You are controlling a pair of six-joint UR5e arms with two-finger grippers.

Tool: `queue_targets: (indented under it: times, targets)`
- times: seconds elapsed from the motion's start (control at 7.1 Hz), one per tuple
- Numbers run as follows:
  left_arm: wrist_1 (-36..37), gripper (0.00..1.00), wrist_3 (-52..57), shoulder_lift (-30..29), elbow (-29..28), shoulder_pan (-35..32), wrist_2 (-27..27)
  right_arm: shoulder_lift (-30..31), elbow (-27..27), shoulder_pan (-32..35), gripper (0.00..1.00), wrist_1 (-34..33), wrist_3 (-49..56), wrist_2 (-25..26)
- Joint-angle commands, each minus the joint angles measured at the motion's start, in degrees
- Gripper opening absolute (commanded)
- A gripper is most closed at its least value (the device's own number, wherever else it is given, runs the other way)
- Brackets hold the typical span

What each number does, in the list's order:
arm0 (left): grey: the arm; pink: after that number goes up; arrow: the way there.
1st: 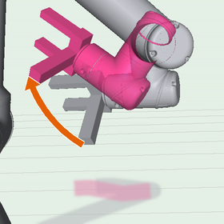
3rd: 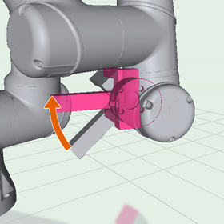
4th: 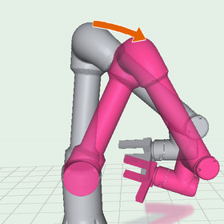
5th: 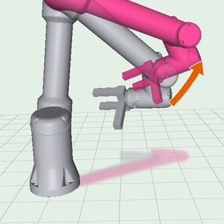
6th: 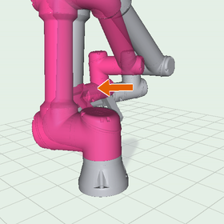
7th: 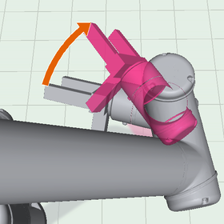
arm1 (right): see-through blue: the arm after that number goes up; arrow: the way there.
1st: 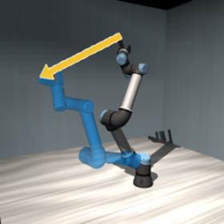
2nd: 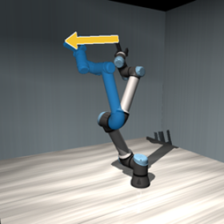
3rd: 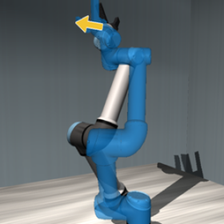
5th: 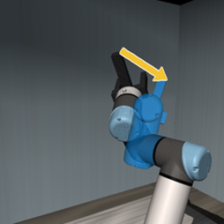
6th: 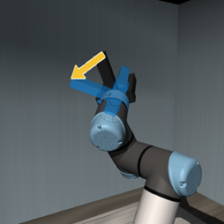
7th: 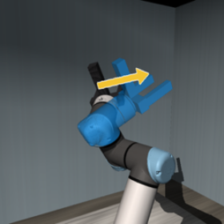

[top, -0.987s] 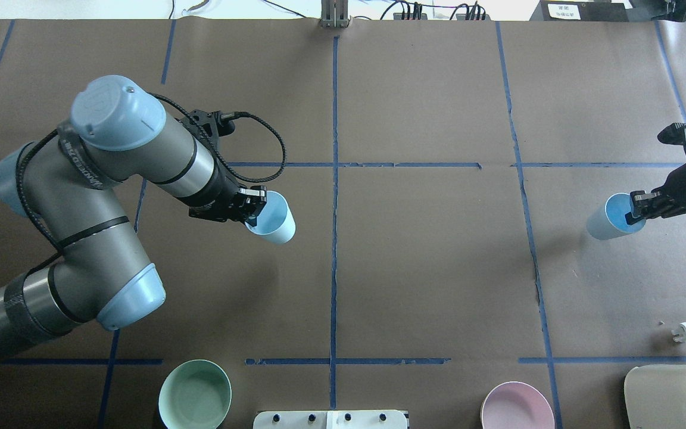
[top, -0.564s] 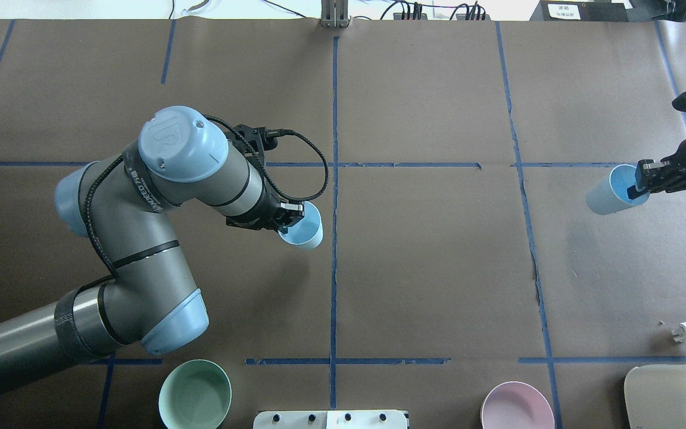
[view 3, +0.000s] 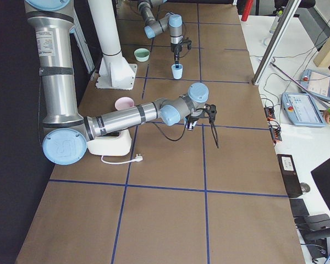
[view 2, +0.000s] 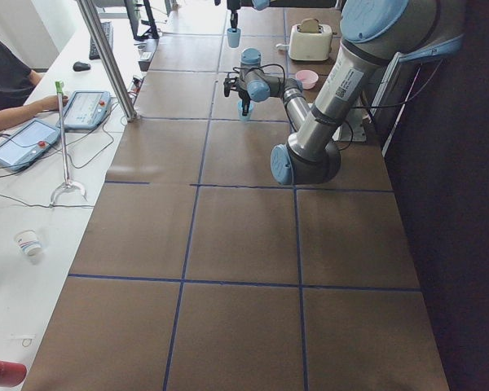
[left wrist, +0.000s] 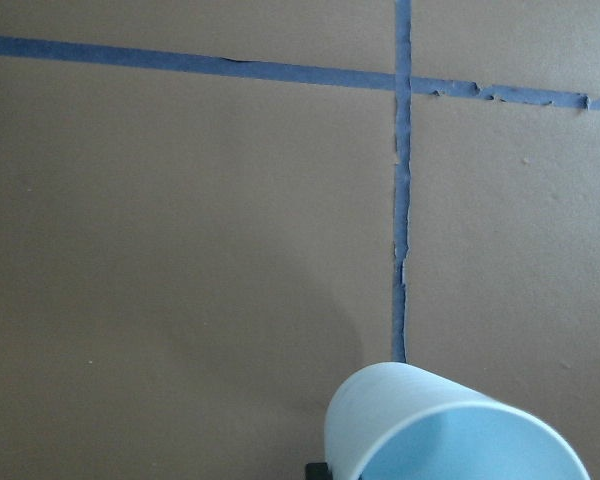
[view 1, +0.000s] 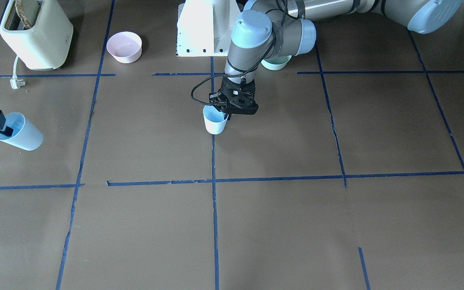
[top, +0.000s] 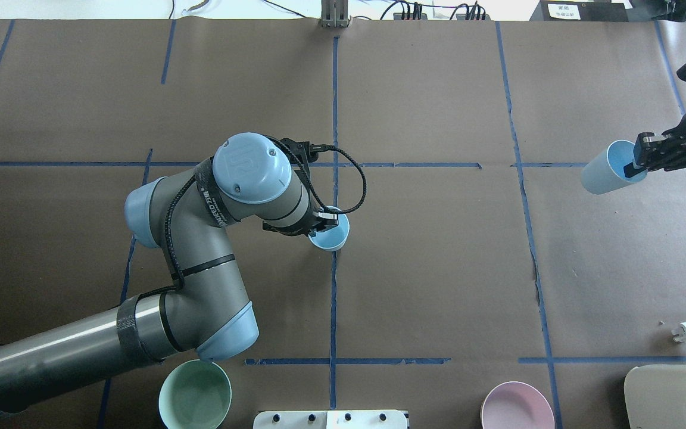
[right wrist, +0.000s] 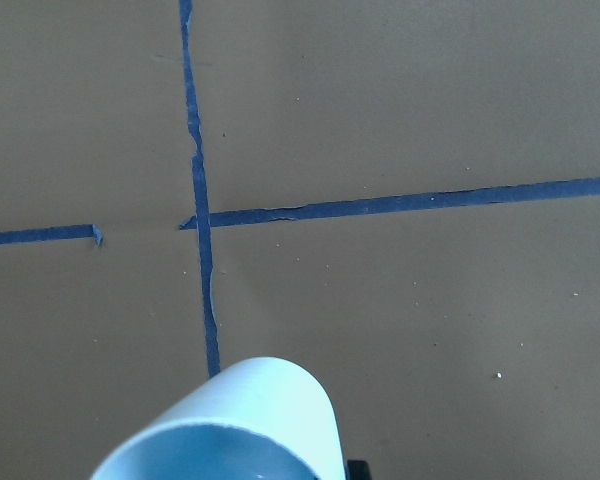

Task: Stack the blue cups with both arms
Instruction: 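Carry the left gripper's cup to table center while the right gripper lifts its cup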

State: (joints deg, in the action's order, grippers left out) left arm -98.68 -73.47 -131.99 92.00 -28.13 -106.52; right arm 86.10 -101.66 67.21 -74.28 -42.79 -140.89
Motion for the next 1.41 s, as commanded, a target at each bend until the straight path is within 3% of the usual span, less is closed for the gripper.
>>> queue_targets:
  times: [0.0,0.14,0.28,0.7,0.99,1.27]
  targets:
    - [-0.11,0.03,0.25,-0.20,-1.03,0.10,0.00,-0.14,-0.65,0.03,0.00,-0.42,-0.01,-0.09]
    - [-0.11,0.26,0.17,-0.20,-0.86,0.09,-0.18,-0.14,-0.73,0.29,0.00,-0.42,-0.01,-0.09]
    - [-0.11,0.97,0.16,-0.20,-0.68,0.09,-0.27,-0.14,-0.74,0.55,0.00,-0.42,-0.01,-0.35]
    - [0.42,1.00,-0.54,-0.02,3.08,-0.60,-0.97,-0.23,-1.00,0.56,0.00,-0.34,-0.01,-0.61]
    - [9.17,1.00,0.25,0.50,8.69,-4.81,-7.71,-0.93,-2.31,0.38,0.00,-0.34,-2.97,-0.61]
    - [10.79,1.00,2.87,6.10,14.58,-7.19,-10.98,-6.35,-4.59,-5.12,0.00,-0.34,-12.87,0.52]
